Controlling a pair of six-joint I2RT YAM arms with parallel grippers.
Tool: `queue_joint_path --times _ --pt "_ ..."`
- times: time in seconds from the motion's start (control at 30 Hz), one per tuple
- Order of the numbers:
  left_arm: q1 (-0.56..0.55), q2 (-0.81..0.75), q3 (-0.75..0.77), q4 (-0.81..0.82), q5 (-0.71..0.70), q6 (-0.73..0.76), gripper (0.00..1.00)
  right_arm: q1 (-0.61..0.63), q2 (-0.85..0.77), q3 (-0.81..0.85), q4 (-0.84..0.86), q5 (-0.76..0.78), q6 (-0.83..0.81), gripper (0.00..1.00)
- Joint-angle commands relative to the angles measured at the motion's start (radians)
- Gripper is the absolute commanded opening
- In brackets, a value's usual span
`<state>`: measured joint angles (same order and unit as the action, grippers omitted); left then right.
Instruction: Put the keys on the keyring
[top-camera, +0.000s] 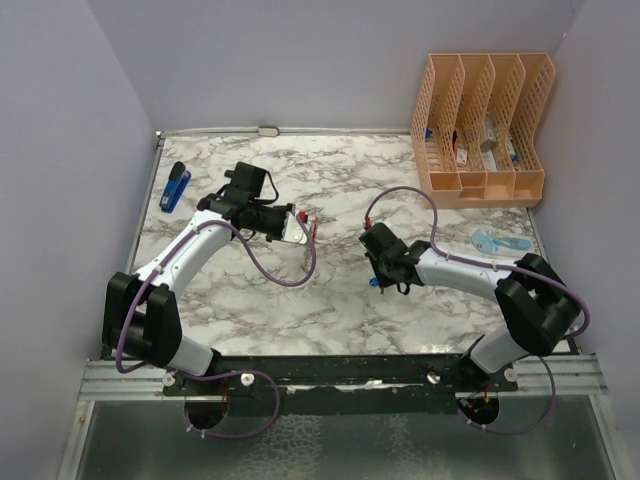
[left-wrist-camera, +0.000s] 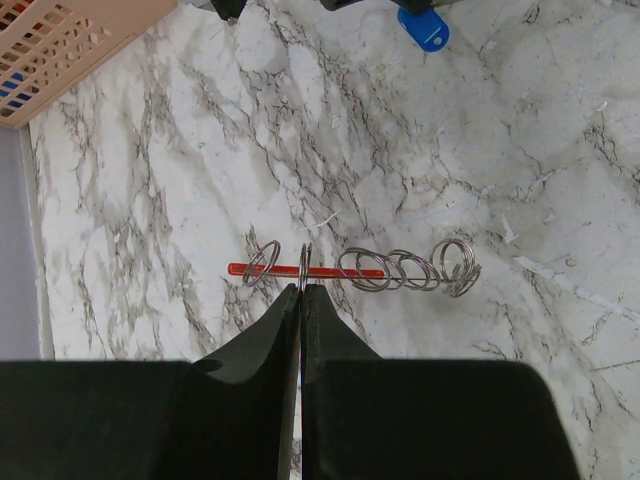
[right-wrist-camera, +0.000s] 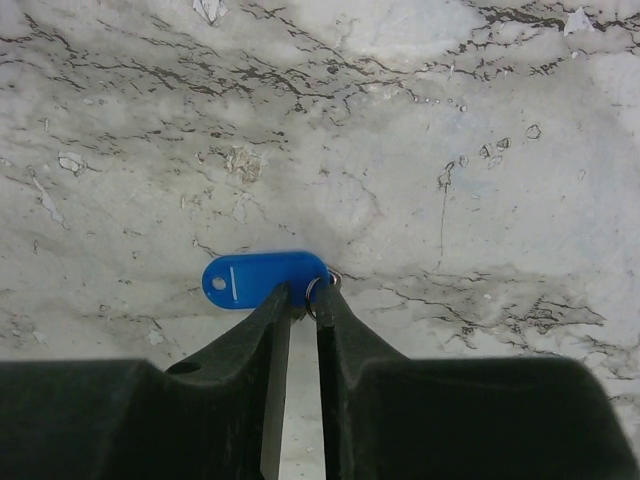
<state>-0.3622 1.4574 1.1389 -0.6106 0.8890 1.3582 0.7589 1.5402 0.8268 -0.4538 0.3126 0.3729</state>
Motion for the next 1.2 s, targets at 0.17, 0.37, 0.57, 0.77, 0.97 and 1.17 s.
queue_joint_path --times 0.17,0.37,0.57,0.77,0.97,1.17 --pt "-0.005 0.006 0.033 0.011 0.05 -0.004 0.0 -0.003 0.007 0.024 -0.054 0.022 0.045 0.17" --pt "-0.004 0.013 0.036 0.011 0.051 -0.004 0.0 -0.003 -0.009 0.046 -0.109 0.056 0.084 0.24" --pt "-0.005 0.013 0.036 0.008 0.053 -0.002 0.0 -0.003 -0.004 0.062 -0.148 0.067 0.114 0.22" --pt "-0.004 0.011 0.034 0.005 0.056 -0.003 0.0 -0.004 0.008 0.052 -0.132 0.059 0.108 0.16" --pt "-0.004 0.01 0.031 0.002 0.057 -0.002 0.0 -0.004 0.009 0.048 -0.12 0.051 0.098 0.13" --pt "-0.005 0.012 0.03 0.003 0.059 -0.003 0.0 -0.004 0.005 0.045 -0.11 0.046 0.089 0.09"
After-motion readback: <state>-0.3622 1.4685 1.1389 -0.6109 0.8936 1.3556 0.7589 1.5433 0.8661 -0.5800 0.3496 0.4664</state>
